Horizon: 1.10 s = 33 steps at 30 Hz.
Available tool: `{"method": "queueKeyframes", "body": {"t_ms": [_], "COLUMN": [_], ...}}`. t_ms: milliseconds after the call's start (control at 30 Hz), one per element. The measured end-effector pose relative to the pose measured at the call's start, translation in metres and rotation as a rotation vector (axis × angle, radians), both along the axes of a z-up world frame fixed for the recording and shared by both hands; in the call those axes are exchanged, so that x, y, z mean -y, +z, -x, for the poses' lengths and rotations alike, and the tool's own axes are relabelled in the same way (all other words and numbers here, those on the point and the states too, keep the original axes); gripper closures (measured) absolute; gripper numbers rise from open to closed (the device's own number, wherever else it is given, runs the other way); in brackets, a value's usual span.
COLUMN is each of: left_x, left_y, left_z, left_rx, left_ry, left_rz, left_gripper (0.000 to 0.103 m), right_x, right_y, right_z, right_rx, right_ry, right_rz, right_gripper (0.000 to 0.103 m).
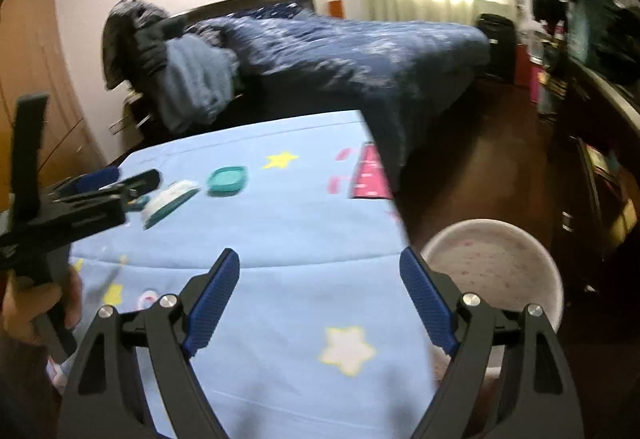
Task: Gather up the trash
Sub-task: 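Grasp the wet-wipe packet with the left tool while the right tool grasps the teal soap dish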
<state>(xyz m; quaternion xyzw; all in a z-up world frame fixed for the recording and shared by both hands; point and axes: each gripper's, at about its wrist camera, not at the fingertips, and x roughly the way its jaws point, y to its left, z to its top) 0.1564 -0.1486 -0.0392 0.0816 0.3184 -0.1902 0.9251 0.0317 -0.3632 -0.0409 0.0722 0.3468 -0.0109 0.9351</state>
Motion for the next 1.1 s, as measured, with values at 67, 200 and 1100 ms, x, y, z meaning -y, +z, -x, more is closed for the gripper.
{"method": "queueKeyframes", "body": {"t_ms": [67,200,1100], "left_x": [-0.006,-0.007,-0.037], "left_y": [-0.007,-0.018,-0.042], "left_z": [-0.011,-0.031,-0.065], "left_rx": [0.002,-0.006,-0.144], "left_ry": [-0.027,-0.108,-0.112], "left_rz": [-0.032,-0.072,-0.059], "left_gripper": [0.017,0.017,0.058], "right_x": [-0.014,-0.034,-0.065], "right_y": [0.001,0.002,-0.003], "right_z": [-0.007,-0.018,-0.087], "right_rx": [-0.007,-0.015,-0.055], "right_ry": [0.026,0.056,0.149], "right_rz": [0.005,0.028,0.007], "right_gripper": [0.020,0.020,0.020]}}
